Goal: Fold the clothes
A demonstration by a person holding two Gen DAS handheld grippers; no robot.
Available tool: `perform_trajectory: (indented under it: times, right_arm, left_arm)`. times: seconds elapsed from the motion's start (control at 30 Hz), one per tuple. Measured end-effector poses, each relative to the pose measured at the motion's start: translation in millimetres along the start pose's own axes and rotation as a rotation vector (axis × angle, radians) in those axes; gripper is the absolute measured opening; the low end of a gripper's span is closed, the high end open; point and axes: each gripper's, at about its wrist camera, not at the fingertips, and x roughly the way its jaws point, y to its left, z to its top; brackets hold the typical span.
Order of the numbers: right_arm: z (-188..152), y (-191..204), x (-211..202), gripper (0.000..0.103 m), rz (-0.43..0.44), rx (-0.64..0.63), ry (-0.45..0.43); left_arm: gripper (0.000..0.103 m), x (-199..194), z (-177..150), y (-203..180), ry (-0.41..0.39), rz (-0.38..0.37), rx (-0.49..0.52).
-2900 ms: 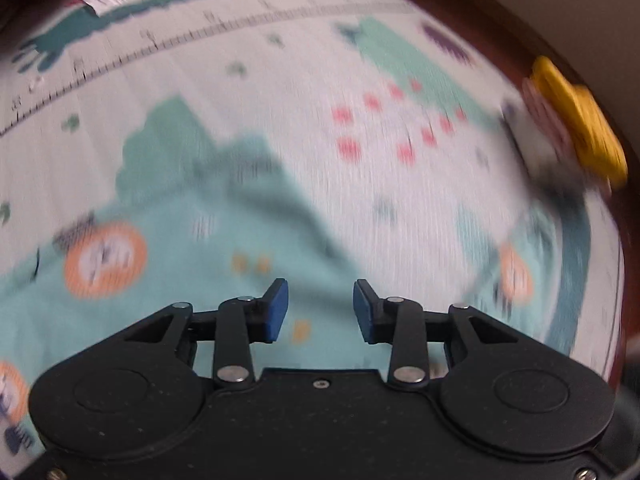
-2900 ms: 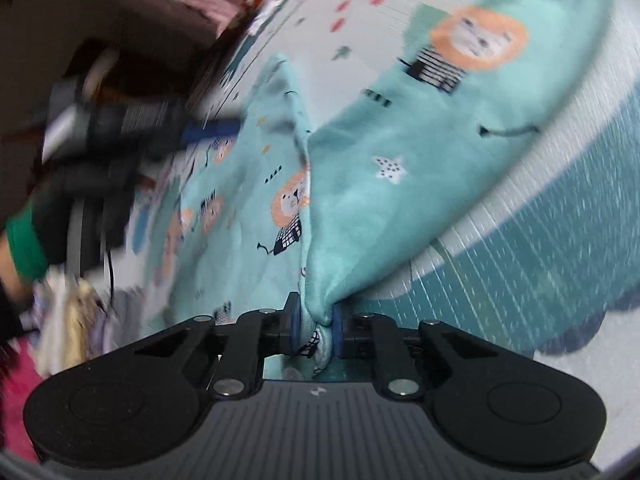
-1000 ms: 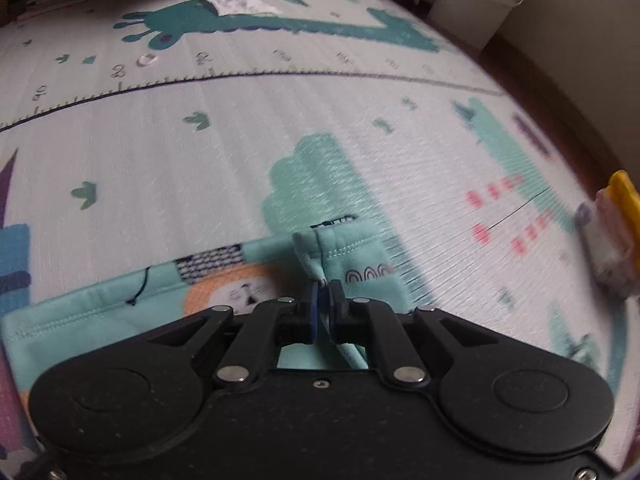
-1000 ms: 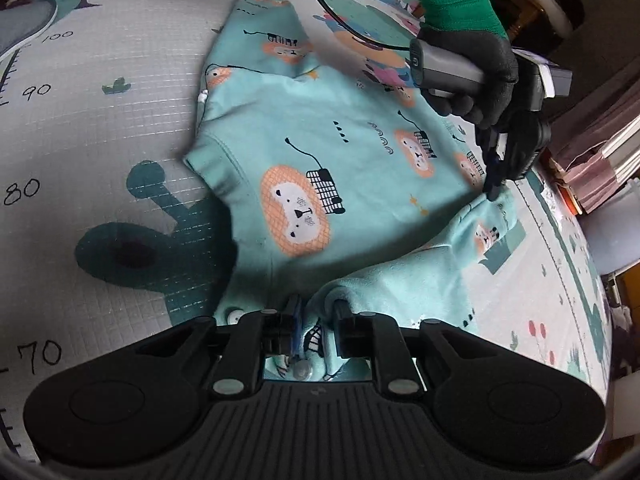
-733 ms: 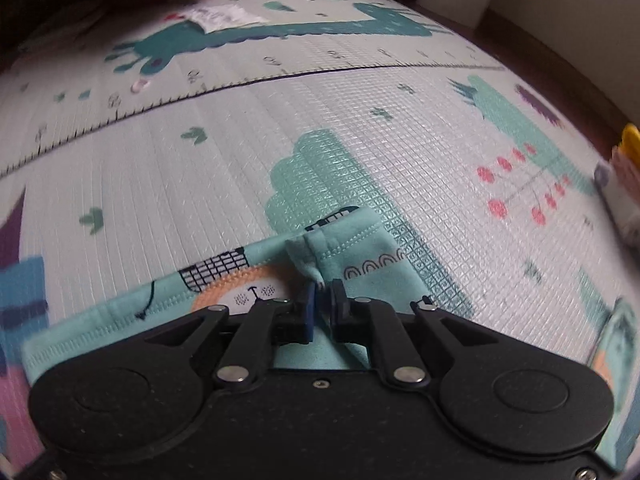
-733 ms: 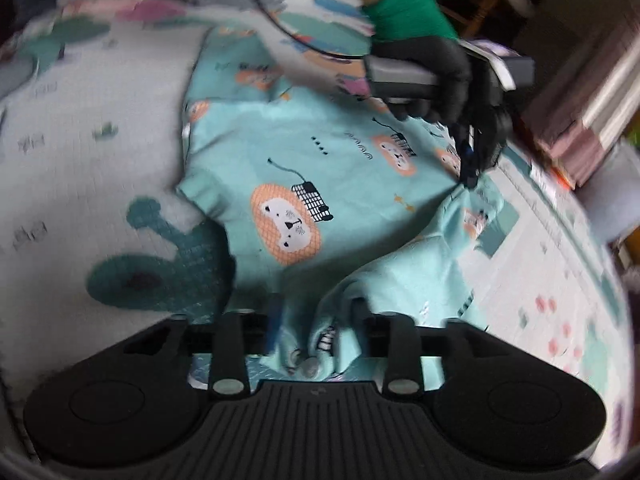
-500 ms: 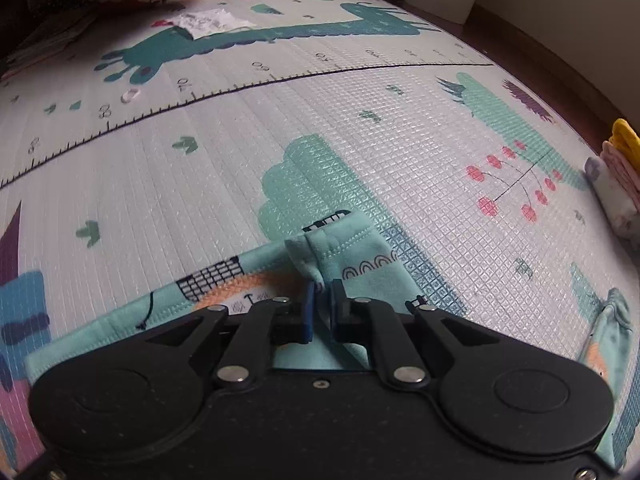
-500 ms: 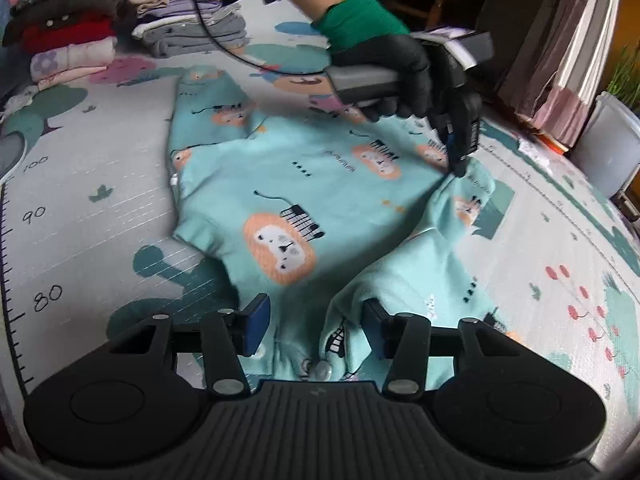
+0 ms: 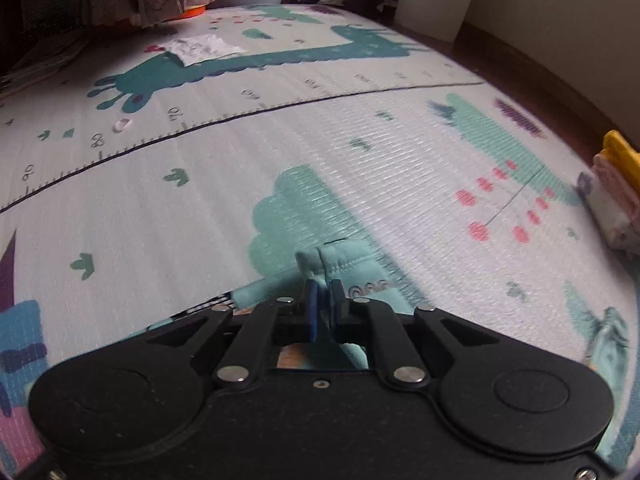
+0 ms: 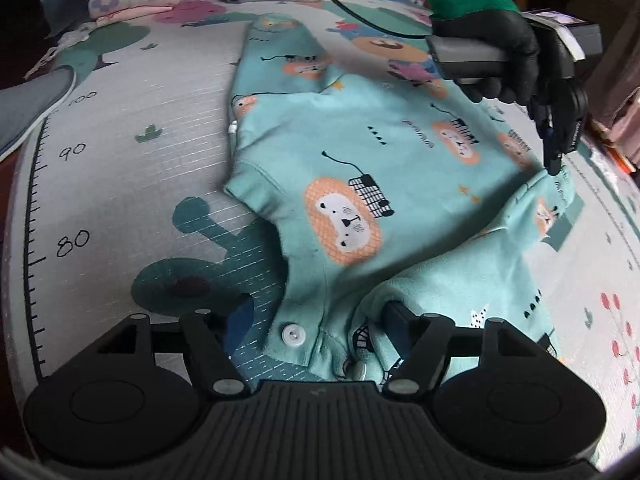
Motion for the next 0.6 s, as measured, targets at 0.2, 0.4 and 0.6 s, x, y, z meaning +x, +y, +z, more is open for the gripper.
perform_trajectory:
  times: [0.2, 0.4, 0.6]
  right_arm:
    - [7, -9, -2, 0.07, 0.025, 0.069, -0.017]
    - [1, -19, -11, 0.069, 0.021, 0.203, -0.084]
    - [1, -19, -8, 0.073, 0.026, 0.21, -0.087]
  left_arm:
    - [0.0, 2, 6, 1, -0.007, -0.007, -0.019]
    - [0.026, 6, 2, 2, 0.028, -0.058, -0.094]
    - [0.007, 9, -7, -9, 0.047, -0.029, -0.042]
